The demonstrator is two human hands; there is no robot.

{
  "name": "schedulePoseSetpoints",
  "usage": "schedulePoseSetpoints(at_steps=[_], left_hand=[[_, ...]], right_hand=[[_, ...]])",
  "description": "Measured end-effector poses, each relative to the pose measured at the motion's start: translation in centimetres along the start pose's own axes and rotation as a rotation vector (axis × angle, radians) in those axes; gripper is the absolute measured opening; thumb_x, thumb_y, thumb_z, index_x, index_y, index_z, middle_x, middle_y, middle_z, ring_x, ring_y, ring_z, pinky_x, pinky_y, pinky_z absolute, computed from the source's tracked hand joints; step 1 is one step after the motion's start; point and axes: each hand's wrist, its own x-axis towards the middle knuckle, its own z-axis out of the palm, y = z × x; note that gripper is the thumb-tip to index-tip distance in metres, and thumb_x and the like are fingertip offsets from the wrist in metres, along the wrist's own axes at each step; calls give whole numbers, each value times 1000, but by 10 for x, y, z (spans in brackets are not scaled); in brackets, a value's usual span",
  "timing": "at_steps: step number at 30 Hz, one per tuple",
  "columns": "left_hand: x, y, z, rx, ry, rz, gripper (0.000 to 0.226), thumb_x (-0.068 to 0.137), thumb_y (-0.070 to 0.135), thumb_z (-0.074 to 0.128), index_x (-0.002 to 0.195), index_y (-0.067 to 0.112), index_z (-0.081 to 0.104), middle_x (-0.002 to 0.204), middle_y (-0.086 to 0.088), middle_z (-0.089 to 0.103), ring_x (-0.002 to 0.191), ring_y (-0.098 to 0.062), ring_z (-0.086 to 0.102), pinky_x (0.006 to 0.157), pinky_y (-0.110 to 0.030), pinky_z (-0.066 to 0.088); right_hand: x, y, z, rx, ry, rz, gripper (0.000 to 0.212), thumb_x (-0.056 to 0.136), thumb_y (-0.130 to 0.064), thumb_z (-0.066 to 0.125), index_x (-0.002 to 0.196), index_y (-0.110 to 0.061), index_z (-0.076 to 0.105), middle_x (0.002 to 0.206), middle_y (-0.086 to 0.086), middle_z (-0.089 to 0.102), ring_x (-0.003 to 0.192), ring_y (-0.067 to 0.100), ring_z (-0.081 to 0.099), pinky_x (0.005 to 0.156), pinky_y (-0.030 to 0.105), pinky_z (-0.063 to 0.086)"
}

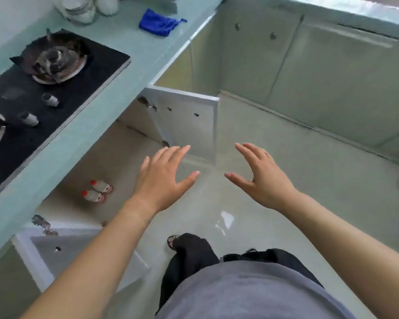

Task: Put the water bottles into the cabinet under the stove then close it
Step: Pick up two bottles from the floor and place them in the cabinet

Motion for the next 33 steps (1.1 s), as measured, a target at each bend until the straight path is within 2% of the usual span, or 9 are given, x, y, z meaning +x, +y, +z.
schedulePoseSetpoints(at_steps=[6,11,20,24,28,33], left_hand=[[47,167,31,43,-81,425,81,74,73,18,143,33,31,145,5,40,137,-17,30,111,-51,25],[58,279,61,104,-206,785,79,77,72,19,143,32,30,144,4,40,137,-18,31,110,-52,27],[59,445,115,219,-418,1357,76,80,72,19,144,33,27,145,6,40,137,-17,30,110,-48,26],[58,496,137,258,-508,1589,77,80,73,18,145,33,25,145,7,39,137,-17,31,111,-46,27],[52,526,164,311,-603,1750,78,78,74,15,145,33,24,147,6,38,138,-18,30,112,-45,26],[18,555,194,383,-694,1901,71,84,71,24,145,34,22,148,7,36,137,-17,30,113,-44,25]], right_hand=[[-130,117,-61,99,272,414,80,82,-58,49,146,-19,21,153,-1,23,142,17,16,115,33,17],[-221,166,-72,181,517,738,80,82,-59,49,146,-18,22,153,0,25,141,17,17,113,33,18],[-323,185,-60,292,806,1228,79,84,-57,48,146,-17,20,154,1,21,142,15,15,114,30,14],[-335,177,-53,378,931,1423,80,83,-59,48,146,-19,20,152,-2,22,140,14,21,115,34,23],[-333,170,-39,415,994,1571,82,81,-62,47,146,-19,21,153,-1,22,141,14,18,115,30,20],[-348,159,-11,461,1008,1717,81,81,-64,45,145,-21,22,154,-1,22,142,15,17,115,35,23]])
